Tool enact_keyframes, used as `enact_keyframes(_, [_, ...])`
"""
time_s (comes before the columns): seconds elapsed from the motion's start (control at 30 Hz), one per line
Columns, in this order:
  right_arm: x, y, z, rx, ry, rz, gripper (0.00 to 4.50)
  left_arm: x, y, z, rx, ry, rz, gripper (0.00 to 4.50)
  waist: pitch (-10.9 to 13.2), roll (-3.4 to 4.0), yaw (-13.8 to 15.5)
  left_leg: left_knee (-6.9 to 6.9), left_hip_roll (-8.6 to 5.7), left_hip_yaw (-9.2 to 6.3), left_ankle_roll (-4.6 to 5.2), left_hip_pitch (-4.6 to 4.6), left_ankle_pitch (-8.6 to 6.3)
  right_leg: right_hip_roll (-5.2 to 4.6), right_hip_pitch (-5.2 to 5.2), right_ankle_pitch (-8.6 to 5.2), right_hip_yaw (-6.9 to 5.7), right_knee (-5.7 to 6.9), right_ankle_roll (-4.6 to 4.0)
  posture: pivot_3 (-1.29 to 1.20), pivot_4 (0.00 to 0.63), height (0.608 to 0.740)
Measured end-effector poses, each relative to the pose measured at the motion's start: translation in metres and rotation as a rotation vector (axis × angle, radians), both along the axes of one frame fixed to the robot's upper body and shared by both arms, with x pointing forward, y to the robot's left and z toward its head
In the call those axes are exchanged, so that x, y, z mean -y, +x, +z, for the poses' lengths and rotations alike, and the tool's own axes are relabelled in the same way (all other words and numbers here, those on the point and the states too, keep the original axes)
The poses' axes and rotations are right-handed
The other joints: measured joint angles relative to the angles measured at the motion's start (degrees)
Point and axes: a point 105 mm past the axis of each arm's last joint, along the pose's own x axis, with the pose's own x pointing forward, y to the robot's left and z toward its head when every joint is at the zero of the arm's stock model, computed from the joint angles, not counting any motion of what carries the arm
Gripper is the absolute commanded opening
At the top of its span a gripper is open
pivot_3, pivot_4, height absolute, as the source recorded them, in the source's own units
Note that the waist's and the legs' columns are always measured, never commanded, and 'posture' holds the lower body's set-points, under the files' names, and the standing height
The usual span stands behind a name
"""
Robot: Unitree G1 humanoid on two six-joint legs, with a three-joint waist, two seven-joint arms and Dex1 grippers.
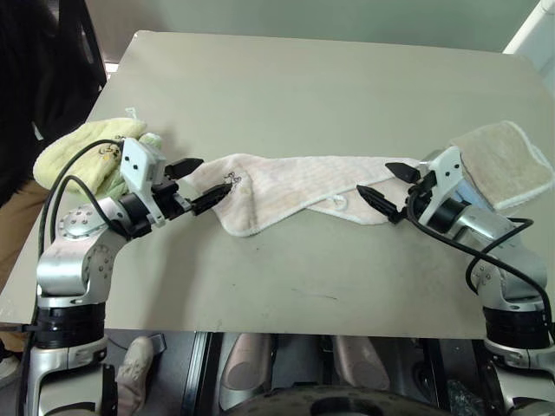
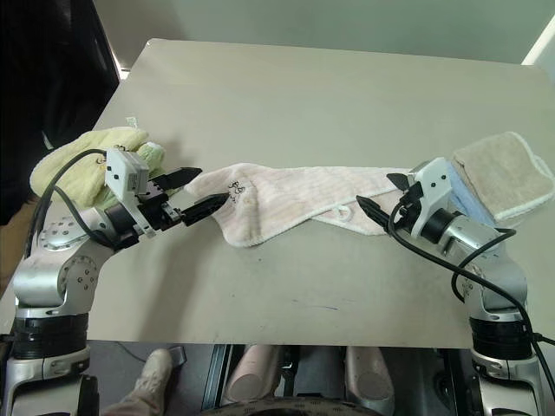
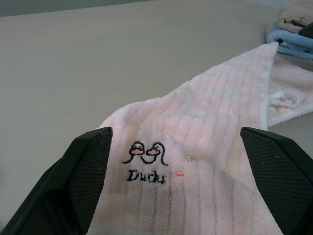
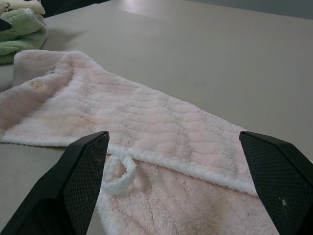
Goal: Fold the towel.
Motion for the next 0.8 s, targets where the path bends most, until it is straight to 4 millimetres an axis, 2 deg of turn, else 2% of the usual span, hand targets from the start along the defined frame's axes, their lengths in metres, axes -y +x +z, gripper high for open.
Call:
enact_keyframes(0.37, [-0.002, 0.001, 0.001, 0.008, 0.017, -0.018, 4.49, 0.007, 0.004, 0.004, 0.012, 0.011, -0.023, 4.5, 0.0, 0.0, 0.02, 0.0, 0.0, 0.0, 0.05, 0.0, 0.03, 0.0, 0.0, 0.0, 0.0, 0.0, 0.0, 0.0, 0.15, 0.736])
enact_keyframes(0.57, [-0.002, 0.002, 0.003, 0.024, 0.017, -0.017, 4.49, 0.017, 0.009, 0.013, 0.05, 0.009, -0.058, 4.5, 0.0, 0.0, 0.0, 0.01, 0.0, 0.0, 0.05, 0.01, 0.04, 0.0, 0.0, 0.01, 0.0, 0.01, -0.02, 0.0, 0.15, 0.736])
enact_keyframes(0.8, [0.002, 0.007, 0.007, 0.051, 0.014, -0.035, 4.49, 0.026, 0.013, 0.008, 0.043, 0.023, -0.091, 4.5, 0.0, 0.01, -0.01, 0.0, 0.0, 0.0, 0.29, 0.0, 0.17, 0.0, 0.0, 0.01, 0.0, 0.0, -0.01, 0.0, 0.15, 0.736])
